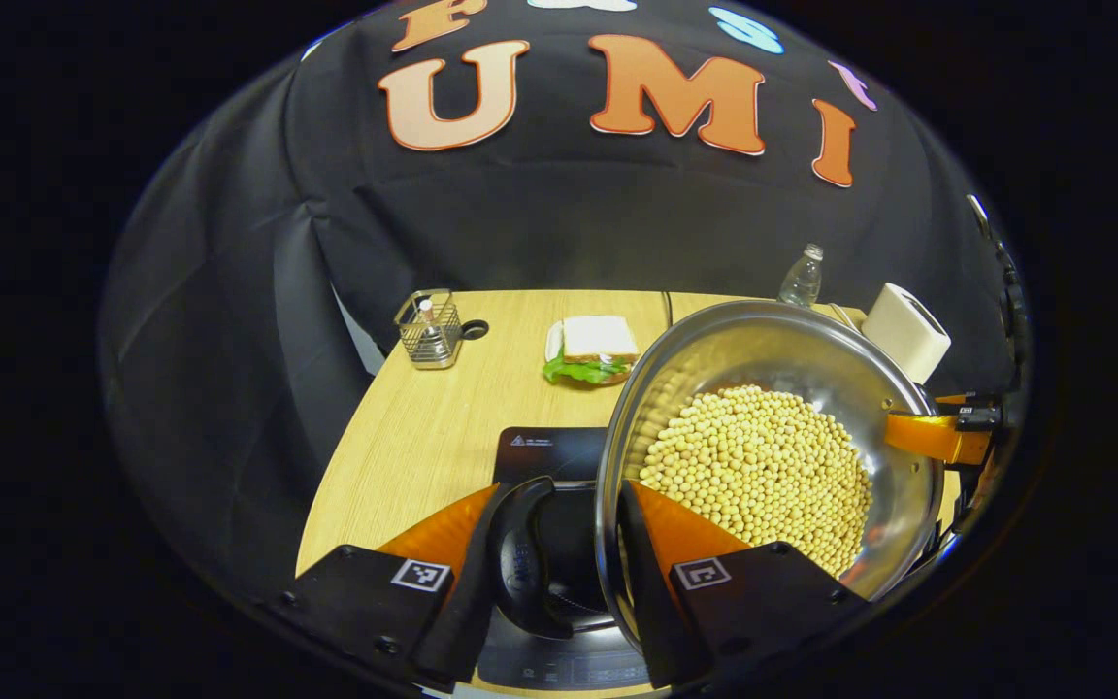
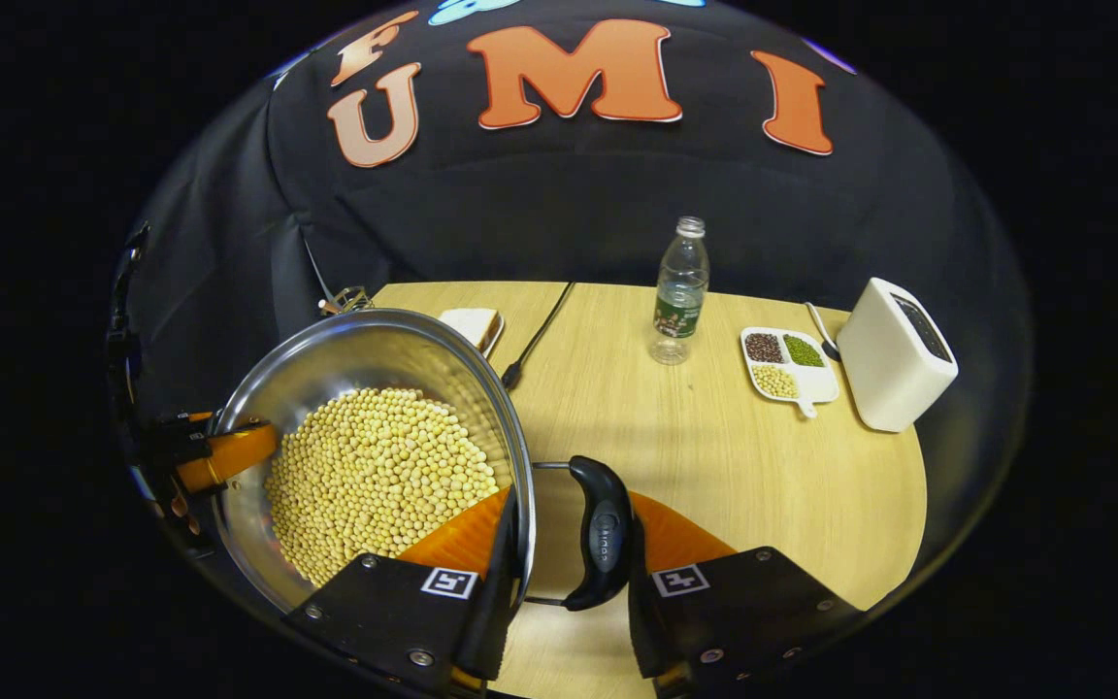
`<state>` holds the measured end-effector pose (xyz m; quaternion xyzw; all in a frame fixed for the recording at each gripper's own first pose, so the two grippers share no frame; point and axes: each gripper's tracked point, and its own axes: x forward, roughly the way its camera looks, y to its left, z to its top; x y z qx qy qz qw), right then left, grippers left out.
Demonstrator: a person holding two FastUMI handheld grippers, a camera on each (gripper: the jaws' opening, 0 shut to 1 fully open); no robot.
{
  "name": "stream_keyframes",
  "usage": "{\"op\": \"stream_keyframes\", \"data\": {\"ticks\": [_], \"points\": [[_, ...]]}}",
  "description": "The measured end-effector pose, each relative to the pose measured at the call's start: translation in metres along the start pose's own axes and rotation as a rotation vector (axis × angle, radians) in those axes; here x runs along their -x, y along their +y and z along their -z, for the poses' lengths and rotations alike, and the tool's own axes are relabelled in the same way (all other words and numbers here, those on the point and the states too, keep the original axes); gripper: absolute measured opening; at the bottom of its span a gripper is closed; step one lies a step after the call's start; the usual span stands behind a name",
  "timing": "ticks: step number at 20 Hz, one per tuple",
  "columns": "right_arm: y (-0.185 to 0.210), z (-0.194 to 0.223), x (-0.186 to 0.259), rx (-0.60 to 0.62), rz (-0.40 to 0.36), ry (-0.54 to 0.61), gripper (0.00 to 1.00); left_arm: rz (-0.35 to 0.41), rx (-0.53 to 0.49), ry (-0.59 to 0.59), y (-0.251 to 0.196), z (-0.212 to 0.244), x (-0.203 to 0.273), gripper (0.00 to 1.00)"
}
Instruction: First push the handle of the pot to place it horizontally, then grasp the pot with both hands and set it on the induction cooktop.
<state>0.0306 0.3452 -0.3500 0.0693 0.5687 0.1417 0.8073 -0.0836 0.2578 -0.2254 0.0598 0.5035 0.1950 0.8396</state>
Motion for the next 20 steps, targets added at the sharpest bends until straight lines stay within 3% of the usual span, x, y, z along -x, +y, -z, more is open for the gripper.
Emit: {"op": "stream_keyframes", "data": {"ticks": [15,16,17,18,20], "points": [[0.052,0.025,-0.059,0.001,-0.008,0.066,0.51,-0.015,0.003,0.054,0.008,0.002,-0.005,0.68],[0.054,0.026,-0.064,-0.001,-0.011,0.07,0.48,-0.016,0.003,0.054,0.008,0.002,-0.005,0.68],[0.055,0.03,-0.068,-0.005,-0.011,0.078,0.51,-0.015,0.004,0.058,0.007,0.003,-0.004,0.69],[0.056,0.031,-0.071,0.0,-0.009,0.081,0.48,-0.016,0.005,0.064,0.007,0.003,-0.004,0.7],[0.056,0.031,-0.077,0.01,-0.004,0.078,0.51,-0.01,0.015,0.074,0.008,0.002,-0.005,0.7]]}}
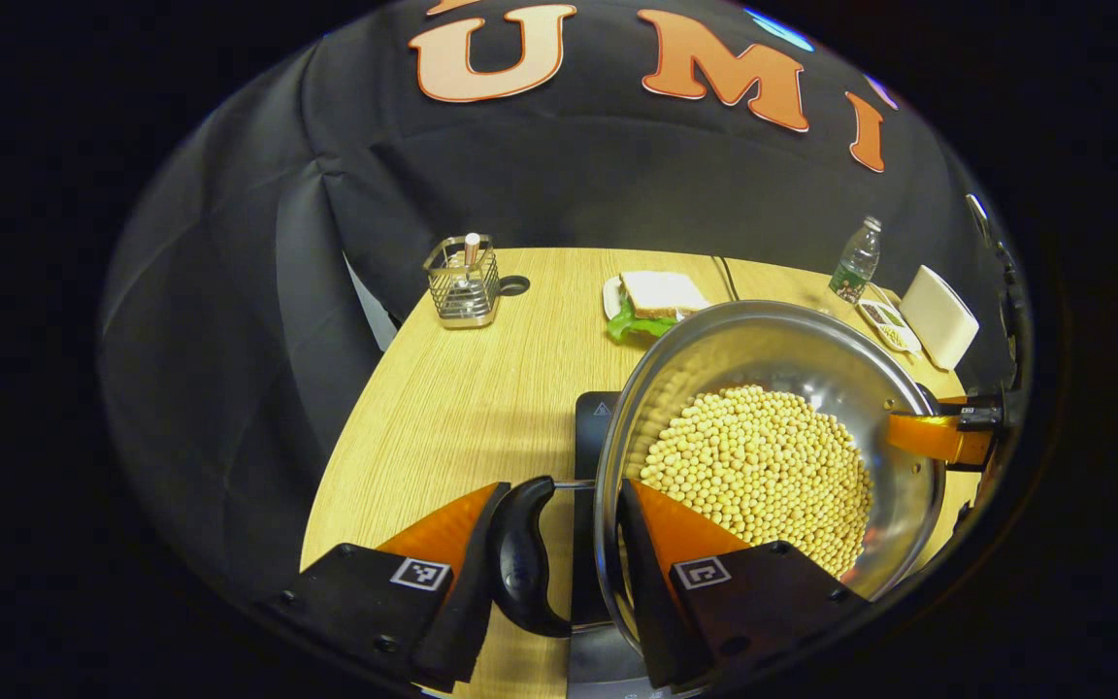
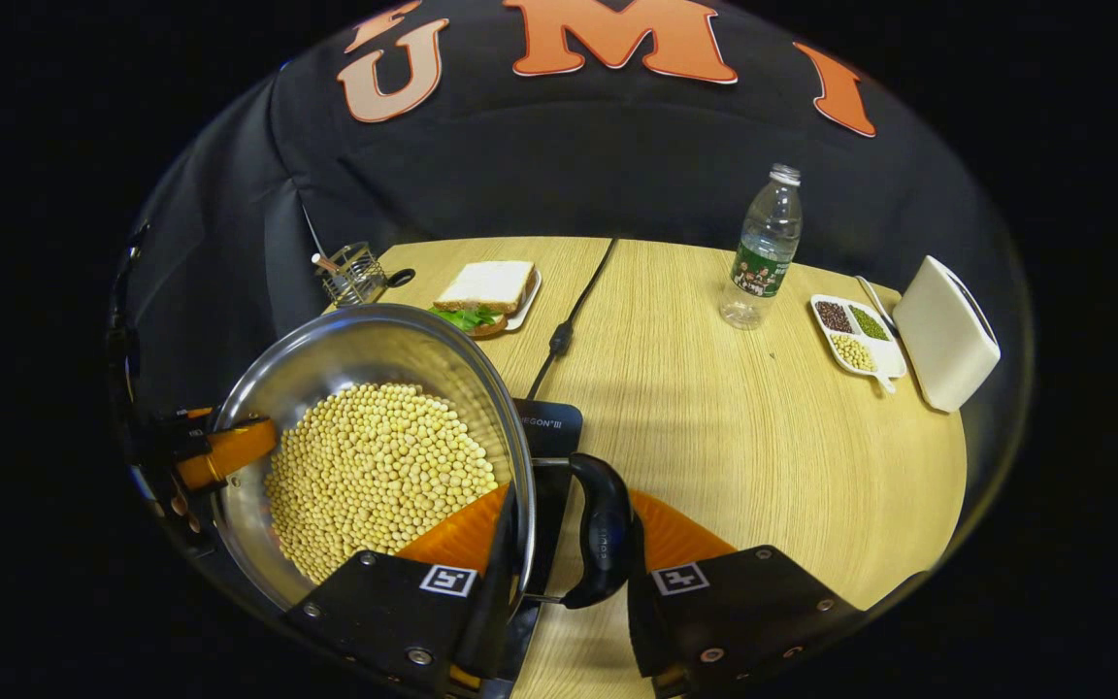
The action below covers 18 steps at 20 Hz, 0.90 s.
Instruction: First push the handle of the pot to place it horizontally, then grasp the pot with both hands and set it on the induction cooktop.
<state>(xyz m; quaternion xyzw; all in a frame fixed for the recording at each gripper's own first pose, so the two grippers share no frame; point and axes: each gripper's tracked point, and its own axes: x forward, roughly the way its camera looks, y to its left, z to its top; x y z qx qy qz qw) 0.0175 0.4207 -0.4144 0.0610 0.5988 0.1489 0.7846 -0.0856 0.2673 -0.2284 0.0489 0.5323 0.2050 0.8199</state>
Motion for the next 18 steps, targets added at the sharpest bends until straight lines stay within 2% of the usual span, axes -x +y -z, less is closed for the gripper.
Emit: {"op": "stream_keyframes", "data": {"ticks": [3,4,5,6,7,8,9,11,12,15,18], "points": [[0.001,-0.004,-0.005,-0.01,-0.011,-0.006,0.51,0.008,0.005,-0.006,0.001,-0.002,-0.001,0.7],[0.001,-0.005,-0.007,-0.018,-0.018,-0.006,0.47,0.005,0.006,-0.008,0.001,-0.001,-0.003,0.7],[0.001,-0.006,-0.007,-0.018,-0.025,-0.011,0.52,-0.007,0.008,-0.004,0.001,0.001,-0.001,0.7],[0.002,-0.009,-0.01,-0.004,-0.038,-0.026,0.5,-0.02,-0.013,-0.034,0.001,-0.005,0.002,0.75],[0.004,-0.009,-0.01,0.011,-0.058,-0.035,0.58,-0.047,-0.045,-0.051,0.003,-0.007,0.006,0.77],[0.004,-0.011,-0.008,0.024,-0.08,-0.048,0.6,-0.077,-0.078,-0.066,0.004,-0.01,0.009,0.82],[0.0,-0.017,-0.003,0.03,-0.087,-0.078,0.59,-0.11,-0.105,-0.085,0.006,-0.013,0.015,0.83],[-0.01,-0.039,0.014,0.04,-0.089,-0.176,0.72,-0.173,-0.12,-0.138,0.01,-0.026,0.031,0.89],[-0.015,-0.052,0.026,0.041,-0.09,-0.239,0.75,-0.197,-0.113,-0.185,0.013,-0.037,0.04,0.95],[-0.038,-0.085,0.075,0.069,-0.08,-0.407,0.83,-0.271,-0.067,-0.35,0.017,-0.077,0.079,0.97],[-0.066,-0.11,0.136,0.118,-0.05,-0.573,0.88,-0.255,0.019,-0.546,0.0,-0.124,0.14,0.97]]}}
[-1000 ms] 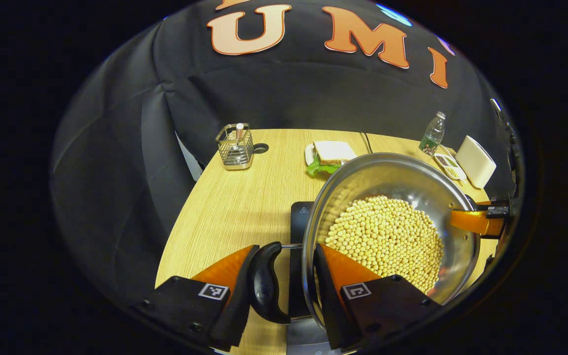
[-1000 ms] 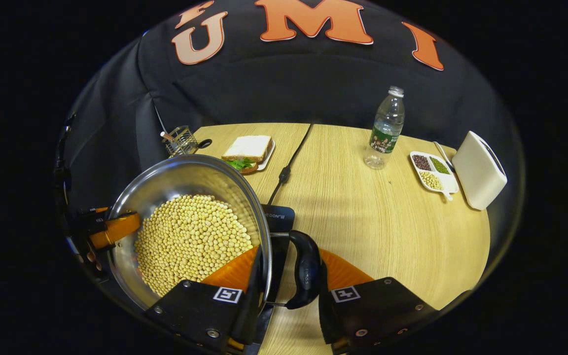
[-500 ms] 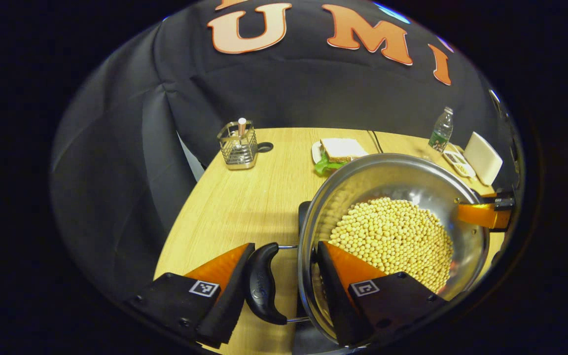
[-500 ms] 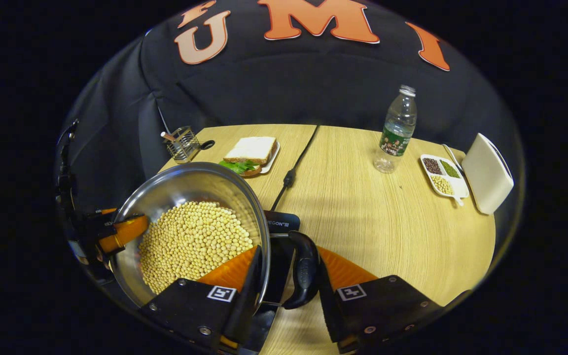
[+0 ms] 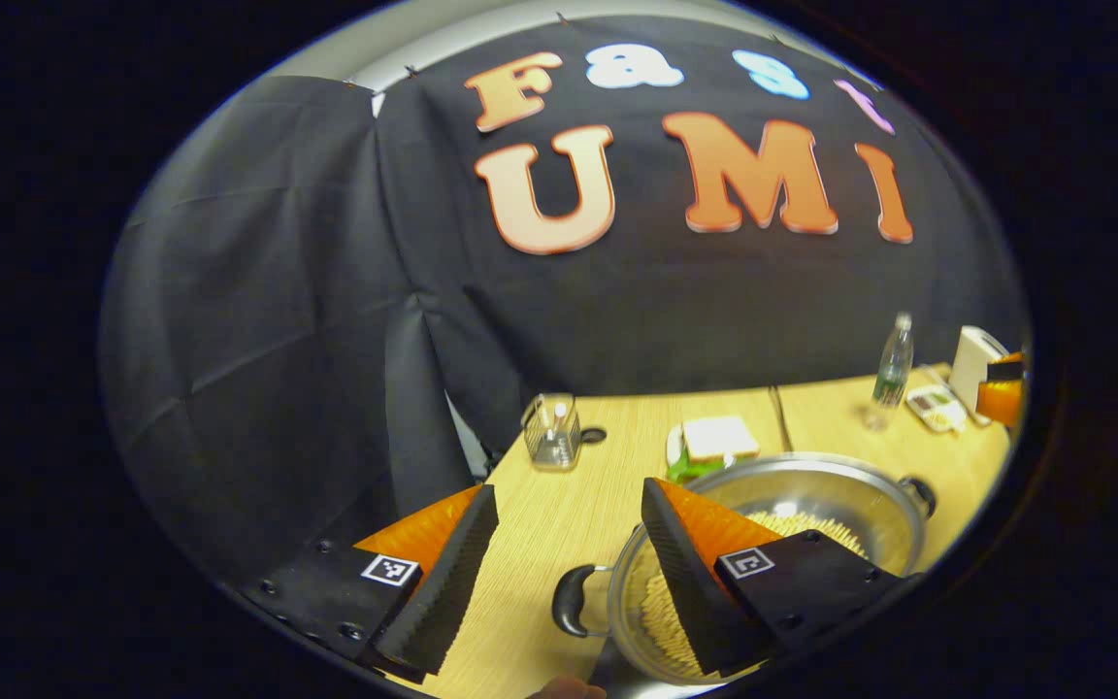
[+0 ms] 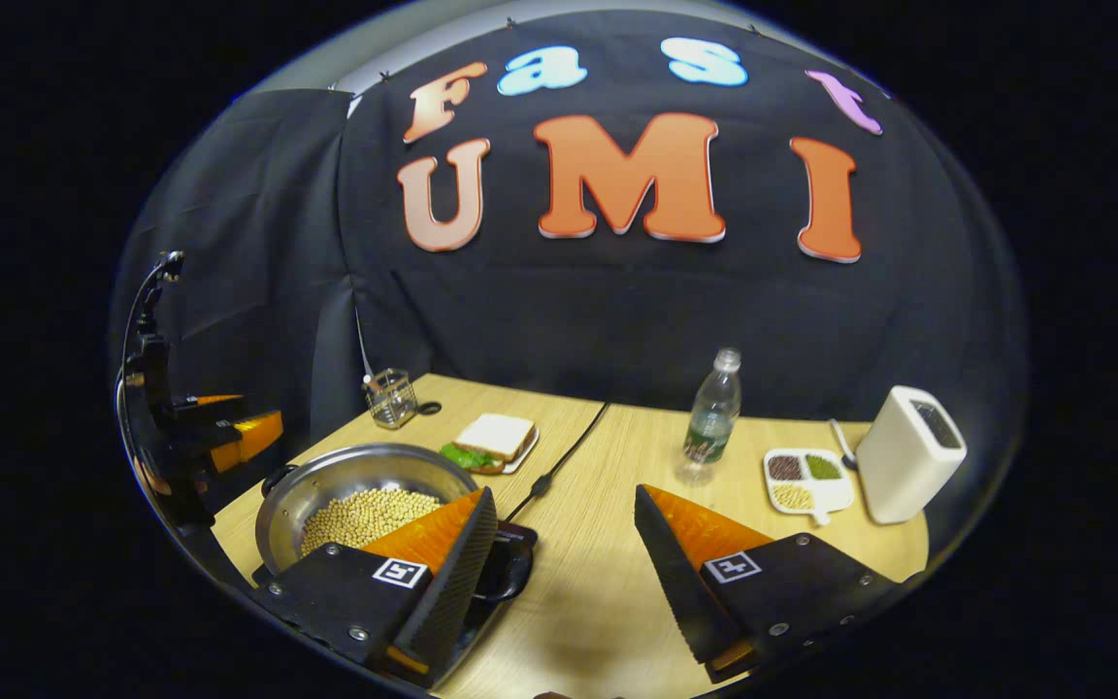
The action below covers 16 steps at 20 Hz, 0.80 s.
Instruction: First push the handle of the pot to place it horizontally, then grasp the pot with both hands and set it on the induction cooktop.
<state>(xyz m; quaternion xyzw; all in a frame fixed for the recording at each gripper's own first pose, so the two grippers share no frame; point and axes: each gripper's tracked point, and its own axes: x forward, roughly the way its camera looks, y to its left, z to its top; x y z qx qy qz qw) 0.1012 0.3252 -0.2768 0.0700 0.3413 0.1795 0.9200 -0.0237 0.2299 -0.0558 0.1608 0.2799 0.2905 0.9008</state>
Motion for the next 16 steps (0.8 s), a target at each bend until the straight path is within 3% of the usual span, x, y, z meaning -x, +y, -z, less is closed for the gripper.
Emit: {"op": "stream_keyframes", "data": {"ticks": [4,7,9,16], "points": [[-0.03,-0.056,0.074,0.069,-0.01,-0.198,0.94,0.05,0.164,-0.241,-0.011,-0.096,0.047,0.97],[-0.07,-0.094,0.135,0.117,0.039,-0.339,0.94,0.102,0.206,-0.416,-0.026,-0.155,0.094,0.96],[-0.096,-0.114,0.169,0.148,0.079,-0.401,0.95,0.098,0.208,-0.484,-0.037,-0.184,0.109,0.94],[-0.172,-0.149,0.263,0.194,0.21,-0.582,0.98,0.171,0.273,-0.608,-0.098,-0.213,0.171,0.92]]}}
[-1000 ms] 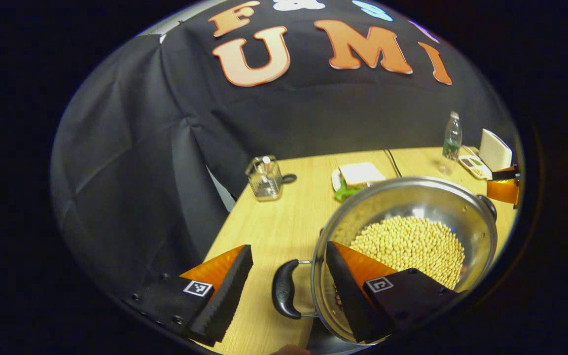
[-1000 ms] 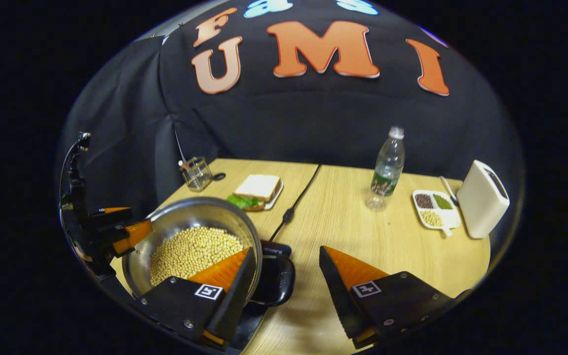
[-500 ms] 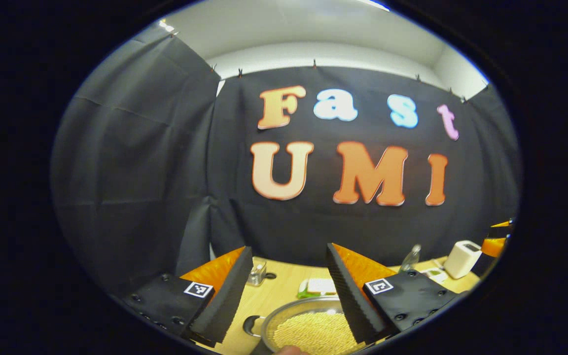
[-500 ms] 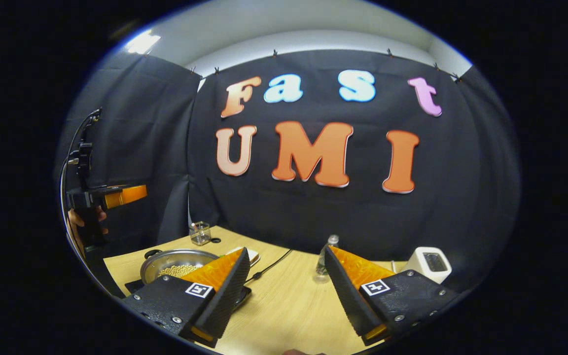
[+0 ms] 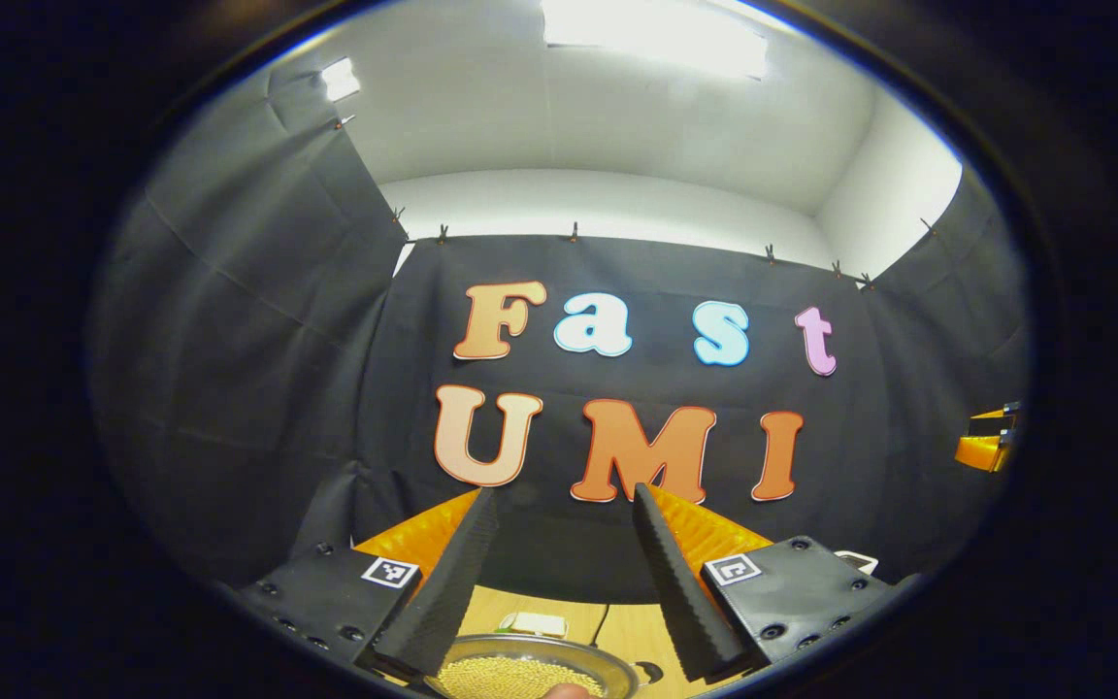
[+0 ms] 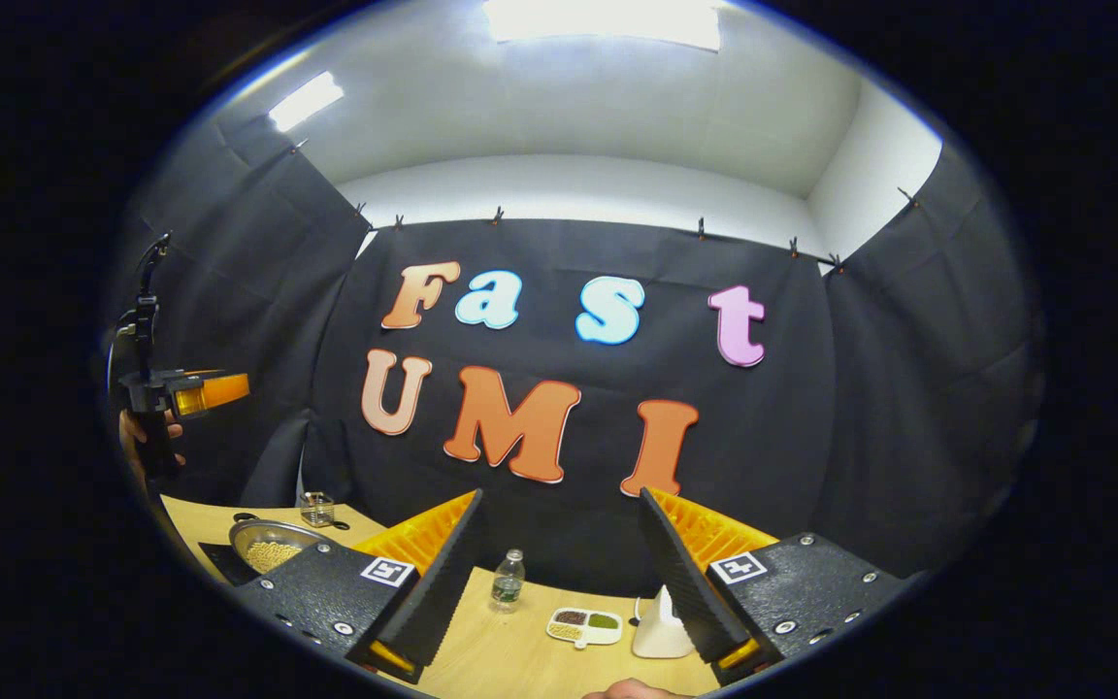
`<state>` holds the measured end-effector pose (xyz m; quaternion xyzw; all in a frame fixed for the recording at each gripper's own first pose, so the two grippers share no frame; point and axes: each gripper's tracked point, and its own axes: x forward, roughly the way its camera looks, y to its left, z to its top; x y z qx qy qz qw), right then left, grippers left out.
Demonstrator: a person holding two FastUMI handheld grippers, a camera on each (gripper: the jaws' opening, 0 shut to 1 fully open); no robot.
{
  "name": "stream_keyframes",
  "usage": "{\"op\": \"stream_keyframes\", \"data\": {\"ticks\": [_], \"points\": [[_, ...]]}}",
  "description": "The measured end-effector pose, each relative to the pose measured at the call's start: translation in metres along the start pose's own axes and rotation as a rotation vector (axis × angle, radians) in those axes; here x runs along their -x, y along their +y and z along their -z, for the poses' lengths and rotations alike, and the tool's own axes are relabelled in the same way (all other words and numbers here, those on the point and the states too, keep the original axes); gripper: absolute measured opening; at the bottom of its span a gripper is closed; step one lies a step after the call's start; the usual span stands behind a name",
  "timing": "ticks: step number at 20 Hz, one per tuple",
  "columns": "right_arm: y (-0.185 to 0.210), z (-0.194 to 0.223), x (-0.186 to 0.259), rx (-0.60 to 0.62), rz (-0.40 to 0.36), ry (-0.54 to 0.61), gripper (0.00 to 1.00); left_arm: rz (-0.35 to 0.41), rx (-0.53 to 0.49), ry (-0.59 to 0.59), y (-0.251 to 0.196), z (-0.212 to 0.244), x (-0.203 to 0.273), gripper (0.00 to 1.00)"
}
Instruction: First push the handle of the pot to place it horizontally, then grasp the pot with both hands and set it on the induction cooktop.
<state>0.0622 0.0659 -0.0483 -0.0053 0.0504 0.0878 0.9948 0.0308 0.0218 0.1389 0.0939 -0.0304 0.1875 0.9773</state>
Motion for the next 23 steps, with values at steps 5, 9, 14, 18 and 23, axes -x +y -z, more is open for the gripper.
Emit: {"op": "stream_keyframes", "data": {"ticks": [5,9,14,18,23], "points": [[-0.022,0.002,0.013,0.026,0.027,-0.027,0.95,-0.012,0.012,-0.023,-0.017,0.003,0.007,0.92],[-0.027,0.008,0.012,0.0,0.013,-0.031,0.97,-0.017,0.005,-0.023,-0.023,0.0,0.011,0.91],[-0.029,0.021,0.014,-0.022,0.015,-0.017,0.95,0.008,0.046,-0.007,-0.033,0.006,0.013,0.92],[-0.03,0.021,0.017,-0.04,0.017,-0.021,0.97,0.027,0.027,-0.009,-0.038,0.006,0.012,0.92],[-0.029,0.018,0.016,-0.039,0.019,-0.045,0.95,0.048,-0.014,-0.04,-0.053,0.003,0.015,0.91]]}}
